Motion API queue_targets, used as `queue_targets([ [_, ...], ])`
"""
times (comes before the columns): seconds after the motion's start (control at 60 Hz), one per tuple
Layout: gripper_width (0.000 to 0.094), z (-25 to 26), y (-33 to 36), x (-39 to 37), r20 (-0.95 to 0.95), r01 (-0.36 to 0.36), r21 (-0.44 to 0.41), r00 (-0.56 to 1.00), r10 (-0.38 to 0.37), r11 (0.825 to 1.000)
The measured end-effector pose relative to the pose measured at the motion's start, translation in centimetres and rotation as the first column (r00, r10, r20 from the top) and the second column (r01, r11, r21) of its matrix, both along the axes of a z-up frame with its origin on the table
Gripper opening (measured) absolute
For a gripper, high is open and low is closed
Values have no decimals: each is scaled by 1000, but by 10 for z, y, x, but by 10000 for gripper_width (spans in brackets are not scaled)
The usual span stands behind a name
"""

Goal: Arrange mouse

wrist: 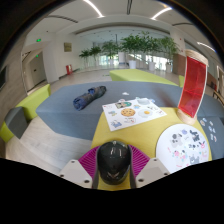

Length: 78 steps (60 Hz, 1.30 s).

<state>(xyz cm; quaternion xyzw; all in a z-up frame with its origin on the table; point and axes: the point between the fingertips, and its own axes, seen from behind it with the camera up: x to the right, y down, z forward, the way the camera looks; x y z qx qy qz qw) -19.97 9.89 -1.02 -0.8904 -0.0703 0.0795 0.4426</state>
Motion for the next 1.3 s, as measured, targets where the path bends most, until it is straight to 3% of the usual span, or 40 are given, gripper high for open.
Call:
queue_targets([
  [0.067,426,20,-1,-5,-59,-32,18,998,33,999],
  [0.133,428,60,13,22,-22,-20,112,1000,23,994],
  [0.267,426,122,30,115,13,88,224,996,-93,971],
  [0.383,422,85,28,190,11,208,133,977,-212,969],
  [0.467,423,42,20,221,24,240,44,970,-241,970],
  [0.65,423,-4,3,221,50,181,-73,983,-178,981],
  [0.733,428,-6,3,220,58,165,-60,985,-162,984],
  [0.833,553,-3,4,219,41,171,-48,985,-169,984],
  [0.967,851,4,0,236,119,195,-19,974,-191,981],
  [1.3,838,74,-81,234,122,143,78,981,-152,987],
])
